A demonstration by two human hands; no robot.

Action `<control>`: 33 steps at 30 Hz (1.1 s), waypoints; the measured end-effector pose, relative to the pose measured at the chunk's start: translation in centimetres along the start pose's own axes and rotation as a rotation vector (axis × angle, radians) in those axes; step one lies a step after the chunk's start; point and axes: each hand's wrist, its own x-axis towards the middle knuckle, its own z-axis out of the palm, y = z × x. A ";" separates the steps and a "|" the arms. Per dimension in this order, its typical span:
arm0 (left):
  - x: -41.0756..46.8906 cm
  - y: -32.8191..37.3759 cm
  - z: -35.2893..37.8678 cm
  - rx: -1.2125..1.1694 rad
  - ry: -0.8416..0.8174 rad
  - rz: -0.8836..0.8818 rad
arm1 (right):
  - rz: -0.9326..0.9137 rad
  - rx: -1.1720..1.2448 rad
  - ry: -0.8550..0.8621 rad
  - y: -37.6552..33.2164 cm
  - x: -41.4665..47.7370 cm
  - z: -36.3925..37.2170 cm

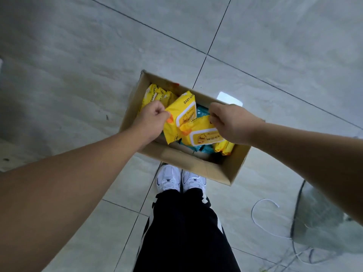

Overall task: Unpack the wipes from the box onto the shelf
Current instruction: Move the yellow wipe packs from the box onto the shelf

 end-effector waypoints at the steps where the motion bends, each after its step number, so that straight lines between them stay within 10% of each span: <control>1: -0.6 1.1 -0.9 -0.026 0.016 -0.010 | 0.002 0.014 0.023 -0.6 -0.6 -1.3; 33: -50.0 46.1 -42.5 -0.200 0.369 0.645 | -0.589 -0.033 0.705 -42.2 -33.9 -53.5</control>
